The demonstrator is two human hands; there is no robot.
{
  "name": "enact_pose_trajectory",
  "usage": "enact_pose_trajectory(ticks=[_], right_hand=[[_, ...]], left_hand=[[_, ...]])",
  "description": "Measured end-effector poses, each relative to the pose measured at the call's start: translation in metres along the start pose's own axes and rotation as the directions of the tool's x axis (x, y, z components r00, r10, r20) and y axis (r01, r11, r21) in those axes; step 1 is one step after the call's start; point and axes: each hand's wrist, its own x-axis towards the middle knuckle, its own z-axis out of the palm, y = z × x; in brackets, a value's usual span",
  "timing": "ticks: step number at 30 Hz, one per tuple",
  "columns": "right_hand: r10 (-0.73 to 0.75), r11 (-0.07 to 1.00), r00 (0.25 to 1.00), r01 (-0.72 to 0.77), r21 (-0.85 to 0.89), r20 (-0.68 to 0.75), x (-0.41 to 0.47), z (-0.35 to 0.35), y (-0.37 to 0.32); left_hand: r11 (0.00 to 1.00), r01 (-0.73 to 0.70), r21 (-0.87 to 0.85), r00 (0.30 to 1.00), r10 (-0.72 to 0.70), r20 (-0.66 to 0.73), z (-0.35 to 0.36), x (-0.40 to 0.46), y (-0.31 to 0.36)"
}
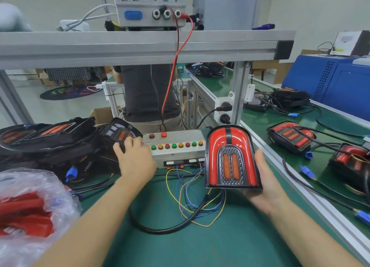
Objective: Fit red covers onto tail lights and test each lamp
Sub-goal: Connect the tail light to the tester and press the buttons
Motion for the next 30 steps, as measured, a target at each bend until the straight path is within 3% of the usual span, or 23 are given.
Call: enact_pose_trajectory(ticks=[4, 8, 20, 30], right_hand=[[0.001, 1.0, 1.0, -0.001, 0.013, 0.002, 0.0, -0.001, -0.002], [0.011, 1.0, 1.0, -0.011, 0.014, 0.007, 0.001, -0.003, -0.003], [0.028, 1.0, 0.999, -0.028, 0.001, -0.02, 0.002, -0.007, -0.006], [0.015, 1.0, 0.999, -0.015, -0.011, -0.045, 0.001, -0.007, -0.007]], left_hand=[[0.979, -0.075, -0.19, 0.997, 0.079, 0.014, 0.001, -0.014, 0.046], [0.944, -0.099, -0.314, 0.978, 0.15, 0.143, -0.002, -0.013, 0.089], [0.951, 0.059, -0.302, 0.957, 0.032, 0.288, 0.013, -0.003, 0.097], [0.946, 0.074, -0.316, 0.943, 0.036, 0.33, 0.007, -0.003, 0.105]])
